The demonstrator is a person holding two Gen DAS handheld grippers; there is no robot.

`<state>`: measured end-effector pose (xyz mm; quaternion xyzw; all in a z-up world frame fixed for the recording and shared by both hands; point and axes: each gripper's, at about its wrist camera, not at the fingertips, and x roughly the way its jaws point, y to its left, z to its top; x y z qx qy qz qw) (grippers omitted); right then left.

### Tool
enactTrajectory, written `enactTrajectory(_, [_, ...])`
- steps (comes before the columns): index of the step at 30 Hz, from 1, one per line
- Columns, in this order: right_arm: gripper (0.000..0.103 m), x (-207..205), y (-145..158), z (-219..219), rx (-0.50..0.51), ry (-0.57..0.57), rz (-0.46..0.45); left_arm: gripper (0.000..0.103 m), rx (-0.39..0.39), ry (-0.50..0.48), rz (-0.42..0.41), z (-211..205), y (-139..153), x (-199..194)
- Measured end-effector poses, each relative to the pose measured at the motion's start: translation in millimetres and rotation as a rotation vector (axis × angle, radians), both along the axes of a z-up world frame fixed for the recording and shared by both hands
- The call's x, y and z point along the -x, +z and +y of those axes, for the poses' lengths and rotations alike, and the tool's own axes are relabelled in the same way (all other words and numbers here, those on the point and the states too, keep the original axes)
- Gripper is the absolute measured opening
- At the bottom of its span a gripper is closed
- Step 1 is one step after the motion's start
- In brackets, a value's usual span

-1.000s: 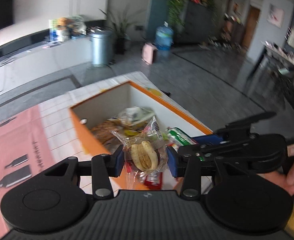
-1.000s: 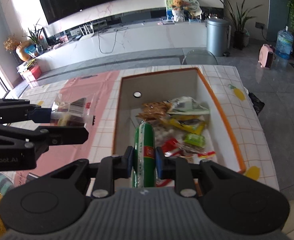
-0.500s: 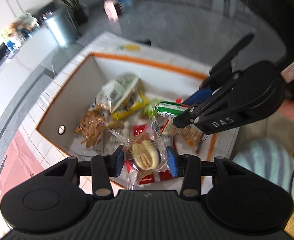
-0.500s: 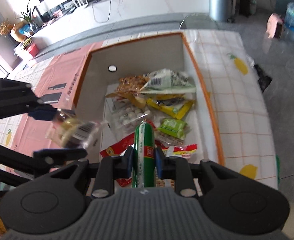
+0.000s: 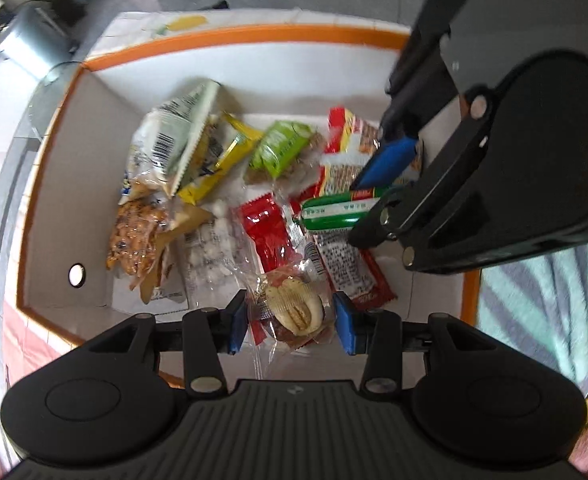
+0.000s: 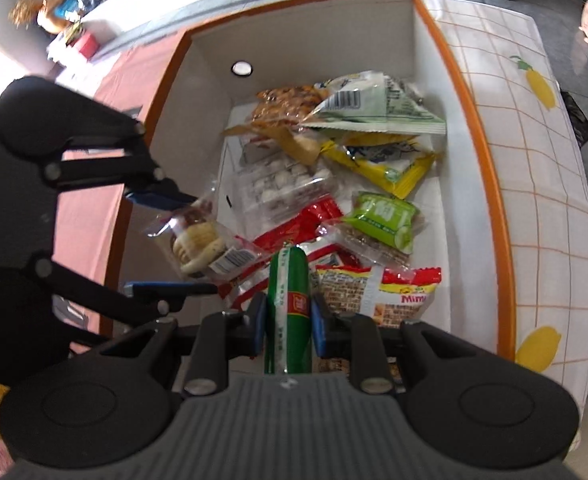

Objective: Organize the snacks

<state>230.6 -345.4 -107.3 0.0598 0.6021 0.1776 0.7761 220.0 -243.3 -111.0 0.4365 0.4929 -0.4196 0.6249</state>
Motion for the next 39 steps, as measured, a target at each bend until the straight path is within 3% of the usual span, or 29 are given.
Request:
enactTrajectory(11, [0.02, -12.4, -15.8, 4.8, 0.012, 0.062, 0.076, 0.051, -0.02, -0.024, 0.063, -1.5, -20.1, -12.6])
enactTrajectory(16, [0.02, -13.2, -21.3, 7.7, 0.02, 0.079, 0.096, 0.059, -0.006, -0.019, 0.069, 0.9, -24.4, -17.6])
enactTrajectory(17, [0.02, -13.6, -22.1, 7.8, 0.022, 0.078, 0.099, 0.064, 0.01, -0.014, 0.069, 2.3, -22.8, -19.0])
enactTrajectory(20, [0.02, -14.9, -24.5, 7.6, 0.023, 0.077, 0.104, 0.072, 0.069, -0.002, 0.084, 8.5, -12.4, -21.8])
enactTrajectory(24, [0.02, -16.1, -24.3, 9.4, 0.021, 0.075, 0.115, 0.073, 0.122, 0.013, 0.083, 17.3, 5.8, -23.2])
enactTrajectory(27, [0.02, -16.8, -25.0, 16.0, -0.005, 0.093, 0.124, 0.073, 0.169, 0.075, 0.075, 27.1, 20.8, -25.3])
enactTrajectory(31, [0.02, -17.5, -27.0, 29.1, -0.039, 0.102, 0.145, 0.072, 0.231, 0.16, 0.015, 47.2, 43.8, -24.4])
enactTrajectory(39, [0.02, -14.6, -37.6, 64.3, -0.011, 0.139, 0.186, 0.072, 0.294, 0.235, -0.056, 81.6, 72.6, -11.8])
